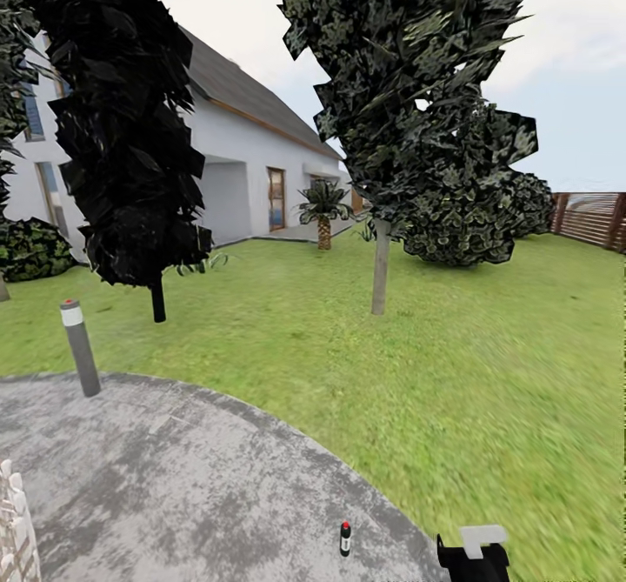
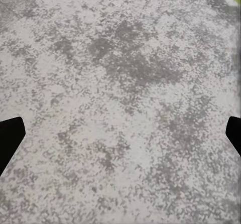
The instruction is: In the garden, pick up the pesticide atomizer on the floor and spray pesticide onto both trees until each tree trunk is fully covered.
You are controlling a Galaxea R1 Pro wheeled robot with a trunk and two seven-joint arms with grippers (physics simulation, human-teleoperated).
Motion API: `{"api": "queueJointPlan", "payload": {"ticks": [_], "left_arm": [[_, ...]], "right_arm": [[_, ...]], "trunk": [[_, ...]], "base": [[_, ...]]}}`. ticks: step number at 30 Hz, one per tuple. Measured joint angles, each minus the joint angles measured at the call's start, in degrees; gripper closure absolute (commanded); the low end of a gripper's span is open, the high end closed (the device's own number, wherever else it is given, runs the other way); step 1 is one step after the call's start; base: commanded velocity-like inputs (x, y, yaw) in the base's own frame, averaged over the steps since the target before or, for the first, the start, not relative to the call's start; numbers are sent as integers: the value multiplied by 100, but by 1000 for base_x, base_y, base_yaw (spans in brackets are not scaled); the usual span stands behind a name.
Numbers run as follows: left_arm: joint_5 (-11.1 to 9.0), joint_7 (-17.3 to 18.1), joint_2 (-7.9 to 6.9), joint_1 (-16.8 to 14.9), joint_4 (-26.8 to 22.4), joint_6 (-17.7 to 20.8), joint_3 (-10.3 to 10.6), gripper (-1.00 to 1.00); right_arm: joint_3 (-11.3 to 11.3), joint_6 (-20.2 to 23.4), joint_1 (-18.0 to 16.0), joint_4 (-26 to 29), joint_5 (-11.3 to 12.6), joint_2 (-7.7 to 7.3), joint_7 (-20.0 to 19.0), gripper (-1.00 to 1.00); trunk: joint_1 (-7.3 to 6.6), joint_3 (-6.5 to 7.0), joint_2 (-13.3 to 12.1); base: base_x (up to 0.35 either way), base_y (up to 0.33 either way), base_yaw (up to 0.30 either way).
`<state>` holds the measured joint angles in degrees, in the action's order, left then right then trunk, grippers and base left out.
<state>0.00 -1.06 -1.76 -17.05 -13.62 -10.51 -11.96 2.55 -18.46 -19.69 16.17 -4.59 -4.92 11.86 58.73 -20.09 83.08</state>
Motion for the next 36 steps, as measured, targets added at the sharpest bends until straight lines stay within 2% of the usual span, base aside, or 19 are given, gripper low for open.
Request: {"api": "queueJointPlan", "payload": {"ticks": [7,16,29,36], "left_arm": [[0,0,0,0,0,3,0,-100],[0,0,0,0,0,3,0,-100],[0,0,0,0,0,4,0,-100],[0,0,0,0,0,2,0,-100]], "right_arm": [[0,0,0,0,-1,0,-1,-100],[0,0,0,0,-3,0,0,-100],[0,0,0,0,0,0,0,-100],[0,0,0,0,-2,0,0,-100]], "trunk": [[0,2,0],[0,2,0],[0,2,0],[0,2,0]], "base": [[7,0,-29],[171,0,-2],[23,0,0],[237,0,0]]}}
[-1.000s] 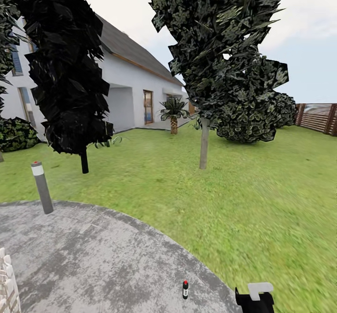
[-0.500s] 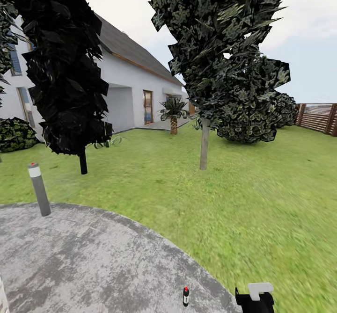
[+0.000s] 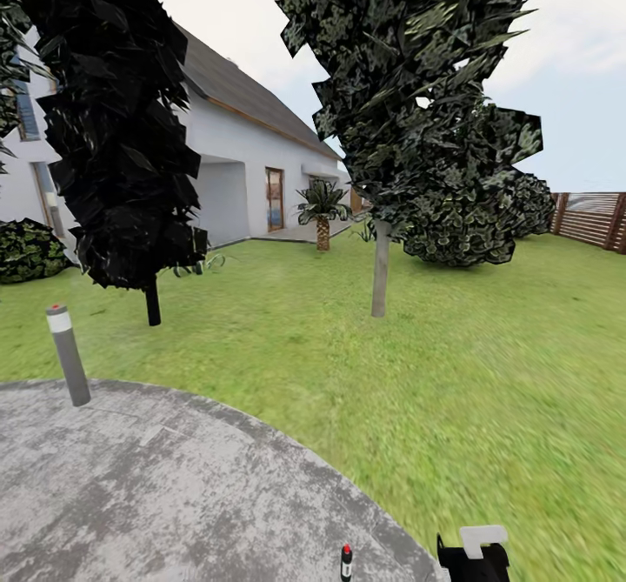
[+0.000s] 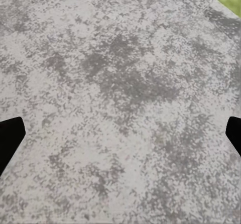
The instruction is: In the garden, pick up the pesticide atomizer on the floor and spray pesticide onto both trees until each tree trunk is fully covered.
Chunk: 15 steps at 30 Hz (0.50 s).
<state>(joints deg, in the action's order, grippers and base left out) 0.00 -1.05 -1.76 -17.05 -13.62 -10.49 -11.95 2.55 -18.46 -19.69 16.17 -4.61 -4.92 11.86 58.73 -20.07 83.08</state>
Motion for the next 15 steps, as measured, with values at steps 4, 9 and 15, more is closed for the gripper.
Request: {"api": "queueJointPlan", "payload": {"ticks": [4,9,15], "left_arm": [[0,0,0,0,0,2,0,-100],[0,0,0,0,0,2,0,-100],[0,-1,0,0,0,3,0,-100]], "right_arm": [[0,0,0,-7,0,0,-2,-100],[-3,3,0,-5,3,0,-2,-100],[-6,8,0,-4,4,0,0,-100]], "trunk": [[0,0,0],[0,-16,0],[0,-65,0]], "base": [[117,0,0],[26,0,27],[5,0,46]]}}
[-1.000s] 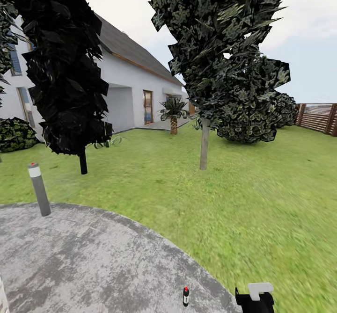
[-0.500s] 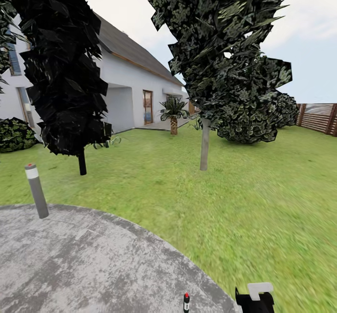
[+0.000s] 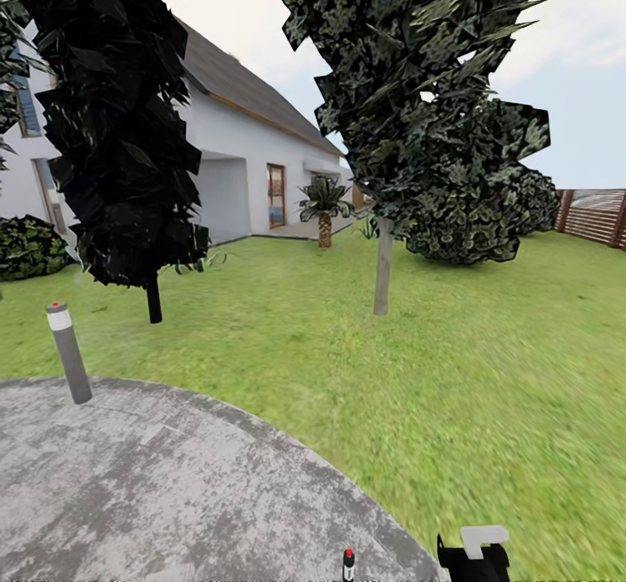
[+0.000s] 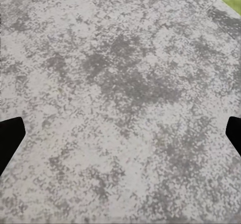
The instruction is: In the garden, pick up the pesticide atomizer on the floor and spray pesticide onto both trees until each tree trunk is fully covered.
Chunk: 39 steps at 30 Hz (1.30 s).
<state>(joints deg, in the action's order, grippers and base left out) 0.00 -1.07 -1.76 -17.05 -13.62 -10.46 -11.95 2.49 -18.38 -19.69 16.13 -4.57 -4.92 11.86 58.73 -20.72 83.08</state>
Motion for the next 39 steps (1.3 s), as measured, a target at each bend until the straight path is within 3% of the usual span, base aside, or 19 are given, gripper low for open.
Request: {"api": "queueJointPlan", "payload": {"ticks": [23,29,39], "left_arm": [[0,-6,-2,0,2,-1,0,-100],[0,-1,-17,0,67,-8,0,-100],[-7,-2,-12,0,96,-17,0,-100]], "right_arm": [[-2,1,0,1,0,0,-3,-100],[3,-3,0,-4,0,0,-6,-100],[-25,-12,0,-30,5,-34,16,-100]], "trunk": [[0,-217,0],[8,-231,-1],[0,-232,0]], "base": [[15,0,2],[236,0,0],[13,0,0]]}}
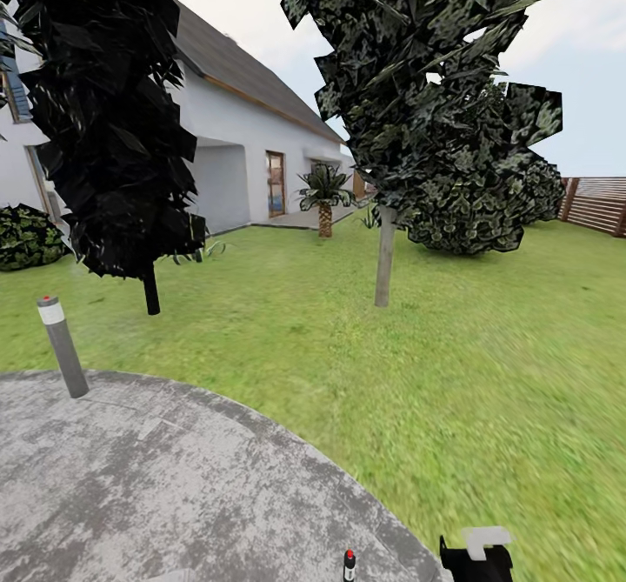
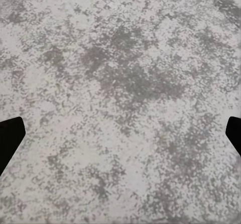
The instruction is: In the garden, pick up the pesticide atomizer on the floor and spray pesticide onto both trees until each tree trunk is fully covered.
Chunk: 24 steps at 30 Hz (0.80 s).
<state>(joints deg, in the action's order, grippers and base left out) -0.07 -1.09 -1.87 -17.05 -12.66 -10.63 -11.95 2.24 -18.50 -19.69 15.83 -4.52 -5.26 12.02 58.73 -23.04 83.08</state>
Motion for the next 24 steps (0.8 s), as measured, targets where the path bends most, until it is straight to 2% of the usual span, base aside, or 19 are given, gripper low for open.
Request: {"api": "queueJointPlan", "payload": {"ticks": [3,4,8,17,21,24], "left_arm": [[-1,2,11,0,0,0,5,-100],[-4,1,16,1,-1,0,7,-100],[-9,-3,26,0,0,0,7,-100],[-15,-16,74,0,-134,6,44,-100],[-14,-165,216,-2,-1087,57,57,-100],[-12,-306,295,-1,-1444,63,63,-100]], "right_arm": [[-20,-1,5,-377,13,-229,31,-100],[-41,-4,7,-675,25,-389,55,-100],[-31,-3,5,-1308,33,-682,137,-100],[-14,10,3,-1529,27,-756,511,-100],[-13,17,7,-1556,17,-745,557,-100],[-13,15,8,-1566,10,-744,562,-100]], "trunk": [[0,0,0],[0,-1,0],[0,0,0],[0,0,0],[0,1,0],[0,0,0]], "base": [[0,0,0],[0,0,0],[0,0,0],[0,0,0],[0,0,0],[0,0,0]]}}
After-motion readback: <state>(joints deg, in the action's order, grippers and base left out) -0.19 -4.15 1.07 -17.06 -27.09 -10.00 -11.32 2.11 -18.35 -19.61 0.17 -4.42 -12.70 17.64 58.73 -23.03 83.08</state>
